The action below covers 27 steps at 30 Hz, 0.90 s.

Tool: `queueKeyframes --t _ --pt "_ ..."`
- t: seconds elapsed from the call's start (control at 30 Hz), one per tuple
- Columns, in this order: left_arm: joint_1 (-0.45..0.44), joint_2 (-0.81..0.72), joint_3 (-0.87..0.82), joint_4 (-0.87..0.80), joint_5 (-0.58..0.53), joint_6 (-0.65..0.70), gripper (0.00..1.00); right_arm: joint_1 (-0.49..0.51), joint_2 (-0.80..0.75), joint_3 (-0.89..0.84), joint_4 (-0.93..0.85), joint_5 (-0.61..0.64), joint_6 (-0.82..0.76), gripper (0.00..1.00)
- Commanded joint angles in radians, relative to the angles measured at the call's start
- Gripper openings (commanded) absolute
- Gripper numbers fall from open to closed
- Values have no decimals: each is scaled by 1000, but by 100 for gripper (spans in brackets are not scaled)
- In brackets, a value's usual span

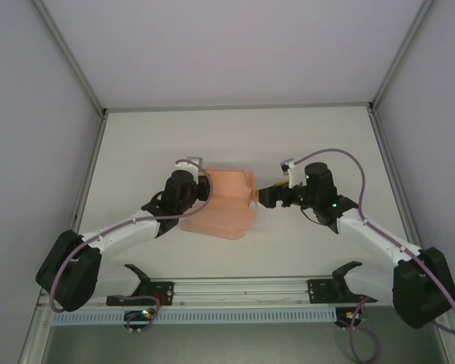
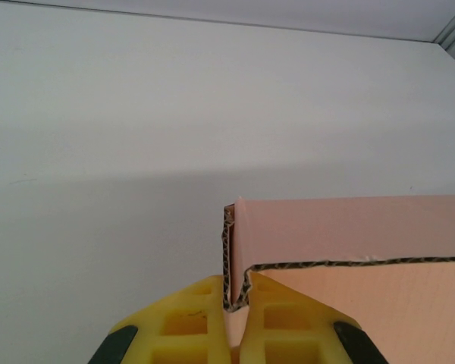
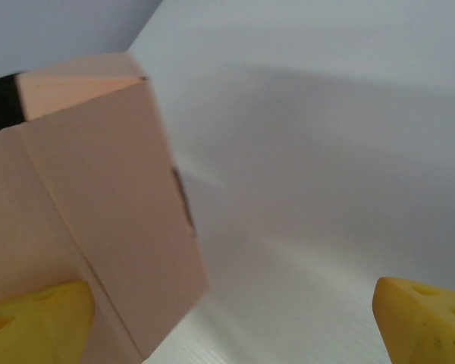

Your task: Assemble paper box

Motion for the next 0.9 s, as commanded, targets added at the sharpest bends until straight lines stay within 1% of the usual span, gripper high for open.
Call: queueKeyframes --t 0.0,0.13,0.23,0.37,0.43,0.5,0.6,0.63,0.67,0.7,0.73,0.8,0.83,0.87 --pt "6 3 -7 37 18 -22 0 60 68 74 8 -49 -66 94" --pt "4 -5 -11 33 19 -28 0 112 171 137 34 -19 -69 90" --pt "3 -15 -17 28 4 -29 0 139 229 178 34 33 -63 85" --pt "0 -33 -6 -30 -62 -32 0 178 239 209 -18 143 -90 83" --pt "0 -39 -9 -41 -76 -26 0 195 233 212 -36 191 -104 79" --pt "-1 -44 -12 -40 -79 -24 0 208 224 213 -50 249 -106 71" --pt "-8 -43 -3 -47 -90 -21 0 234 224 233 -89 371 -103 57" --pt "-13 -41 3 -51 -97 -17 0 243 228 243 -105 408 -104 54" --pt "-19 -35 8 -52 -109 -16 0 252 236 253 -120 447 -101 48" --pt "-30 -29 16 -53 -133 -14 0 262 239 267 -137 487 -99 38" --pt "-41 -20 25 -56 -154 -12 0 271 267 277 -152 531 -92 31" --pt "-61 5 47 -60 -184 -8 0 283 301 308 -186 621 -59 18" --pt "-70 15 57 -62 -198 -10 0 283 319 323 -203 663 -36 12" --pt "-81 27 67 -64 -212 -9 0 286 338 338 -222 708 -12 9"
